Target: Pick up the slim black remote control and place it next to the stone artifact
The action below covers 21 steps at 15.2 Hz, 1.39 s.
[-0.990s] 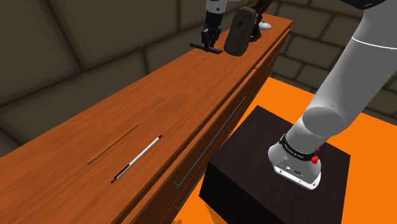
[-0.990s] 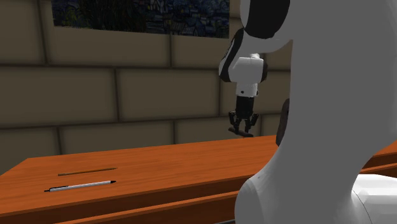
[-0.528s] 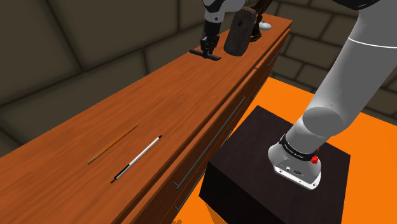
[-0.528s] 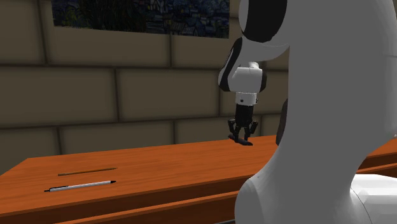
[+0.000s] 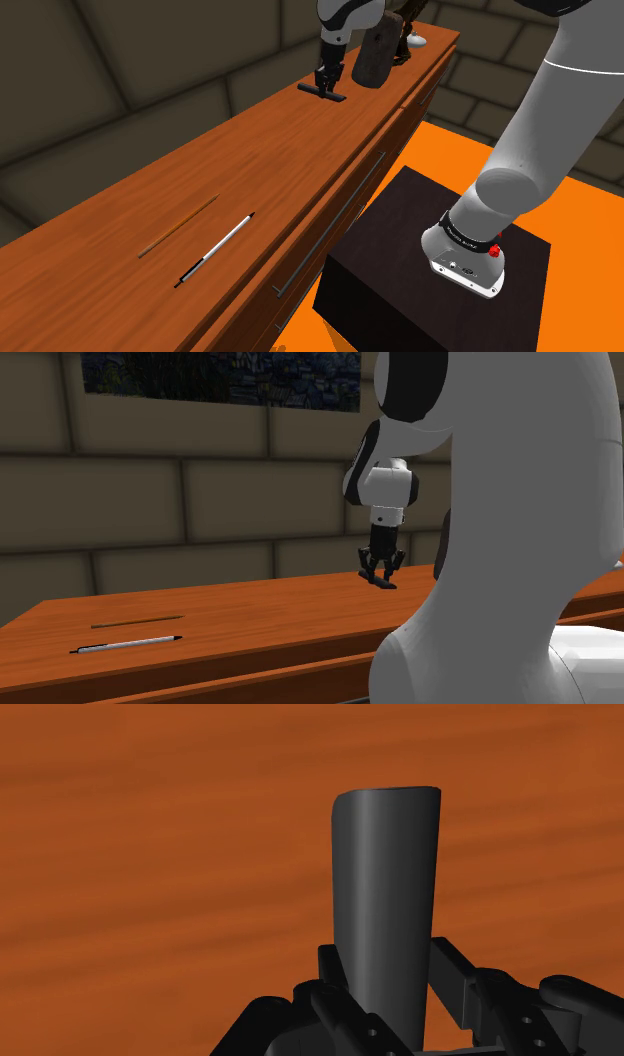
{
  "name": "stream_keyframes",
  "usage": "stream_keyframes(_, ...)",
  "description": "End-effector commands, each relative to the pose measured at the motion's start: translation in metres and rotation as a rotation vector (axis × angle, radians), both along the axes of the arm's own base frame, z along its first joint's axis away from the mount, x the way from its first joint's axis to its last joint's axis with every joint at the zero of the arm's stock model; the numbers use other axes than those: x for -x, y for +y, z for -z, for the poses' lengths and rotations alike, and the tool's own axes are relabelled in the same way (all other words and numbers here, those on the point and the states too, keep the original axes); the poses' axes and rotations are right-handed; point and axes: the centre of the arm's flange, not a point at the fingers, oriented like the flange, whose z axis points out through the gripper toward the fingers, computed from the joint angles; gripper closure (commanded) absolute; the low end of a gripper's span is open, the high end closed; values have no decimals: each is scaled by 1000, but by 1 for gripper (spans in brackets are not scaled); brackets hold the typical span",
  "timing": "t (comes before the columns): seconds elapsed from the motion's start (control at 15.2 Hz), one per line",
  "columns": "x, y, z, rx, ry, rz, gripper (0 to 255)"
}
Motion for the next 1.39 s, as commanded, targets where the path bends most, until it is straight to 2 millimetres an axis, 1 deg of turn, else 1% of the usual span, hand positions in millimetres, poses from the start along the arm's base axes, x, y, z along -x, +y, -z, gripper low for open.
stream_keyframes(0.0,0,0,0,0,0,0,255)
stream_keyframes(0.13,0,0,0,0,0,0,255)
stream_keyframes(0.2,0,0,0,0,0,0,0)
stream_keyframes(0.53,0,0,0,0,0,0,0)
stream_keyframes(0.73,-1,-3,-39,0,0,0,0)
stream_keyframes(0.79,-1,-4,-50,0,0,0,0)
stream_keyframes(1.32,-1,-4,-50,0,0,0,0)
